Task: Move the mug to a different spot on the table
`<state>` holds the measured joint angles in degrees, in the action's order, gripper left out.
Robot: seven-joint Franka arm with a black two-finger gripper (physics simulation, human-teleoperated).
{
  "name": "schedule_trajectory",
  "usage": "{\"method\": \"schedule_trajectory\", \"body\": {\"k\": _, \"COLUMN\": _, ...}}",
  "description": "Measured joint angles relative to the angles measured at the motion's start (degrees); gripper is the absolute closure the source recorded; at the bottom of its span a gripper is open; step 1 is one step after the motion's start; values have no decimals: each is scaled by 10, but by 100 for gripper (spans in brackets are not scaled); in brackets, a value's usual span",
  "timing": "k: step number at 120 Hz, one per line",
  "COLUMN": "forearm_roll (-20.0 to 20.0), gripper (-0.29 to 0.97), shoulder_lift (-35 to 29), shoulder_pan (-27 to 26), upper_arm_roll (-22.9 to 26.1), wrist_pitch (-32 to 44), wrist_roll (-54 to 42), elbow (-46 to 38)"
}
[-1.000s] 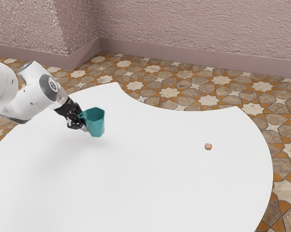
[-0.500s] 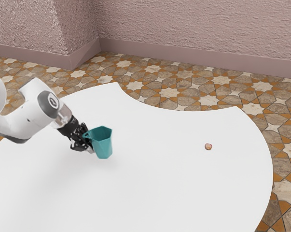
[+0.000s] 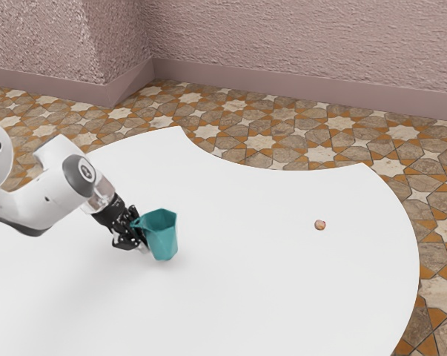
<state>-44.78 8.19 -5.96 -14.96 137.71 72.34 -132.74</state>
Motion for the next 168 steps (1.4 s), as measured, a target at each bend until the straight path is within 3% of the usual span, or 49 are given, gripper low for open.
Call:
{"method": "schedule_trajectory", "body": {"k": 72, "forearm_roll": 1, "gripper": 79, "shoulder_lift": 16, "shoulder_pan": 7, "upper_arm_roll": 0, "wrist_pitch": 6, "wrist_roll": -6, "elbow": 0}}
{"method": "schedule_trajectory", "body": {"k": 97, "forearm_roll": -4, "gripper": 37, "shoulder_lift": 17, "shoulder_pan": 9, "upper_arm_roll": 1, "wrist_pitch": 11, "wrist_roll": -20, "elbow": -2}}
{"method": "schedule_trajectory", "body": {"k": 112, "forearm_roll": -6, "gripper": 20, "shoulder_lift": 13, "shoulder_pan": 12, "upper_arm_roll": 0, "wrist_pitch": 12, "wrist_roll": -27, "elbow": -10}}
{"method": "schedule_trajectory", "body": {"k": 148, "forearm_roll": -3, "gripper": 5, "shoulder_lift": -16, "shoulder_pan": 18, "upper_arm_roll": -4, "wrist_pitch": 14, "wrist_roll": -41, "elbow": -19}}
{"method": "schedule_trajectory", "body": {"k": 168, "forearm_roll": 23, "gripper": 2, "shoulder_lift": -66, "shoulder_pan": 33, "upper_arm_roll": -6, "wrist_pitch": 10, "wrist_roll": -45, "elbow": -42}}
